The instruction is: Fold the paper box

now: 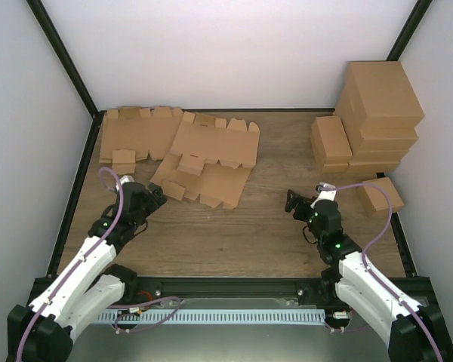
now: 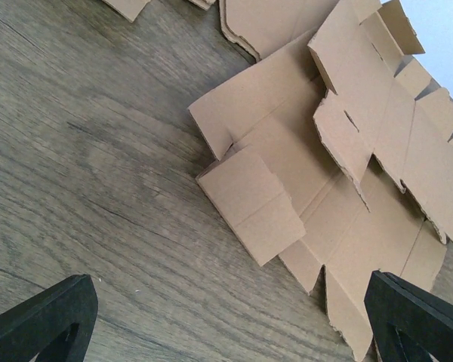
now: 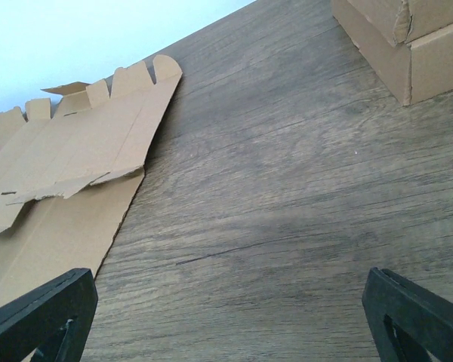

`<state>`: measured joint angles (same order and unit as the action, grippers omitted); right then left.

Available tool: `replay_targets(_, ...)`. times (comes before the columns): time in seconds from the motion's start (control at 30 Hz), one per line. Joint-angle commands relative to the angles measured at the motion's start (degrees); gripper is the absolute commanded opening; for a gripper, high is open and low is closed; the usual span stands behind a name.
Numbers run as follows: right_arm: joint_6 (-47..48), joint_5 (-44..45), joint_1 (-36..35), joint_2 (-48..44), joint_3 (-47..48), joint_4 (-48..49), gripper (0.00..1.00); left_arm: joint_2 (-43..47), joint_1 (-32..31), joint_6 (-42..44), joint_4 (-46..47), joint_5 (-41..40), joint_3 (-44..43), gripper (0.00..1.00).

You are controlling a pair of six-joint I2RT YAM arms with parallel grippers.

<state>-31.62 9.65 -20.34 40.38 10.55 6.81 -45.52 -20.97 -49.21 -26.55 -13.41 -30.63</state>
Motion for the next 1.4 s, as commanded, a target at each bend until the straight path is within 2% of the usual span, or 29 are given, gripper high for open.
replay_targets(0.0,-0.38,1.50,0.30,-0.28,2.07,0.06,1.00,-0.25,0.11,1.98,0.87,0.61,-1.27,1.00)
replay_targets(0.13,-0.46,1.51,0.30,0.18,2.19,0.14,1.00,-1.15,0.07,4.99,2.37,3.76,-1.19,1.00)
replay_targets(0.3,-0.42,1.27,0.29,0.56,2.30,0.22,1.00,-4.35,0.11,8.91,7.20,14.24,-0.77,1.00)
replay_targets(0.53,-0.31,0.76,0.25,0.88,2.29,0.74,1.00,-17.55,1.64,10.17,5.24,17.01,-4.71,1.00)
replay_targets(0.7,-0.29,0.47,0.31,1.27,2.46,0.84,1.00,-25.36,5.39,9.68,9.41,24.55,-5.17,1.00)
replay_targets(1.0,0.68,-1.50,0.24,1.39,2.20,2.07,1.00,-36.23,10.57,7.30,9.80,24.98,-12.18,0.99)
replay_targets(1.2,0.69,-1.98,0.29,1.62,2.20,2.55,1.00,-36.23,11.58,4.02,12.56,25.94,-14.04,0.99)
replay_targets(1.37,2.09,-4.71,0.30,1.81,1.93,3.77,1.00,-41.67,11.64,10.93,8.73,25.85,-24.29,0.85)
